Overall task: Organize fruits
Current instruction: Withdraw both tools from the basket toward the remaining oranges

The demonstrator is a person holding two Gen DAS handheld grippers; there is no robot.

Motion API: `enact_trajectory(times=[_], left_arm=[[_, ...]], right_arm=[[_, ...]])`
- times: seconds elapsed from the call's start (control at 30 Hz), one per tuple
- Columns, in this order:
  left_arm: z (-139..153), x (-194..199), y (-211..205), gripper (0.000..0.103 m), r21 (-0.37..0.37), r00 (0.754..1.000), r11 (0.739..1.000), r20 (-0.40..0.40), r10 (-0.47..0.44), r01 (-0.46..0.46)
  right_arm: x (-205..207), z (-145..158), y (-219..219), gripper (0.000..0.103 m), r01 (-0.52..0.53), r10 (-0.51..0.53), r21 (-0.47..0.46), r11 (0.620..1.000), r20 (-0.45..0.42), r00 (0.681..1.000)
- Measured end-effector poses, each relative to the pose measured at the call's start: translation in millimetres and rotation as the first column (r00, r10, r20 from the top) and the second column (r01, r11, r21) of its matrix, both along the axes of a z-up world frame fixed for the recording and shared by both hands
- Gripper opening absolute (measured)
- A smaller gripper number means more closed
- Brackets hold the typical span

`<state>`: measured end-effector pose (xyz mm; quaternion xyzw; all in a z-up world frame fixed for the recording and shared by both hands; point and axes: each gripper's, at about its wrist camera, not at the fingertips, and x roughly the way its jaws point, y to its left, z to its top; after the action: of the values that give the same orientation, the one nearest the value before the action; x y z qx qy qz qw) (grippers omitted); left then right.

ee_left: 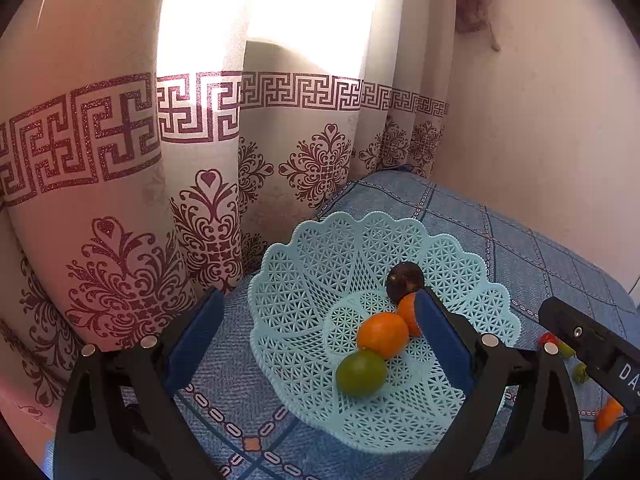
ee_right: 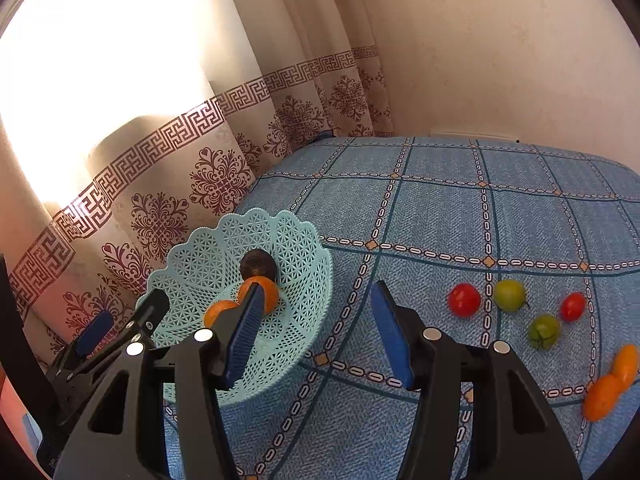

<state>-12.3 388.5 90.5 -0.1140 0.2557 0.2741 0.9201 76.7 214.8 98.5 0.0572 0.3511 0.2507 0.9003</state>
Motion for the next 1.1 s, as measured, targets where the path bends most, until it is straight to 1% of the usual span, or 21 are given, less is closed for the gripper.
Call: enact_trajectory(times=[0.1, 0.43, 0.6, 0.93, 1.1], left_arm=[[-1.6, 1.5, -6.6, 0.097, 0.004, 1.0, 1.0, -0.01, -0.019, 0.019], [-3.7, 4.3, -25.0, 0.097, 0.045, 0.998, 0.997, -0.033, -0.054, 0.056], [-1.5, 4.1, -33.8, 0.097, 0.091, 0.997, 0.994, -0.038, -0.063, 0.066], [4.8, 2.9, -54.7, 0.097, 0.134, 0.995, 0.987, -0.042, -0.088, 0.093], [10.6, 3.1, -72.8, 0.097, 0.169, 0.991, 0.977, -0.05, -0.122, 0.129]], right_arm=[[-2.0, -5.2, -6.5, 0.056, 0.016, -0.016, -0.033, 0.999, 0.007, 1.0], [-3.7, -15.6, -45.0, 0.056, 0.089, -0.09, -0.047, 0.995, -0.011, 0.996], [-5.3, -27.2, -64.9, 0.056, 0.132, -0.135, -0.068, 0.989, -0.034, 0.99], [-9.4, -29.4, -108.8, 0.056, 0.234, -0.237, -0.067, 0.97, -0.039, 0.971], [-10.5, -30.2, -131.1, 0.056, 0.288, -0.292, -0.083, 0.954, -0.031, 0.956]])
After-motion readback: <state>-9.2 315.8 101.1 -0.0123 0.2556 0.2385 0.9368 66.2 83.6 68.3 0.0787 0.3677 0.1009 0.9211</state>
